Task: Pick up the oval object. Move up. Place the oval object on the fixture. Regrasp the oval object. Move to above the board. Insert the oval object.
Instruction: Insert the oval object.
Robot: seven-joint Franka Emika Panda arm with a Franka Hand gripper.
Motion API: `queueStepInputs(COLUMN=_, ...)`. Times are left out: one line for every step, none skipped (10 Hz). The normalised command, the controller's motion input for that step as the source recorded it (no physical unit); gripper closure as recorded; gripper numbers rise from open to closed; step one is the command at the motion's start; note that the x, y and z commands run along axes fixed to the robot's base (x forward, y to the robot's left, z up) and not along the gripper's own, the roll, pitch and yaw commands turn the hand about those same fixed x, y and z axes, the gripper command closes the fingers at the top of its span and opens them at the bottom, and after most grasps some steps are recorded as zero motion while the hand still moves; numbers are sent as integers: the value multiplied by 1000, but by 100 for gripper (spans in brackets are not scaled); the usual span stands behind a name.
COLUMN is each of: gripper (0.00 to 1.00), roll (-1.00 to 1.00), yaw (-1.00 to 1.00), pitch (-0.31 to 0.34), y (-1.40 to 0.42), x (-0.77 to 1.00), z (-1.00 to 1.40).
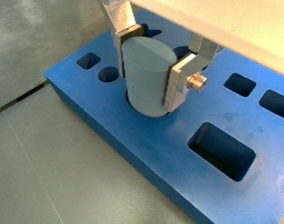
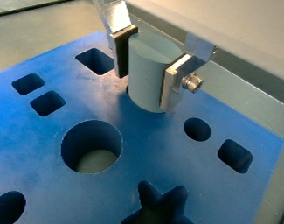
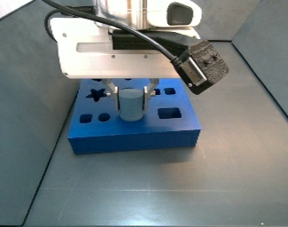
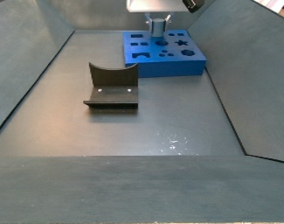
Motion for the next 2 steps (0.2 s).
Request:
queueStepInputs(gripper=100, roll=26, yaw=0, pitch=-177, y=-177, x=34, z=-671)
queueStepInputs(gripper=100, roll=0, yaw=0, pitch=0, y=0, x=0, z=0)
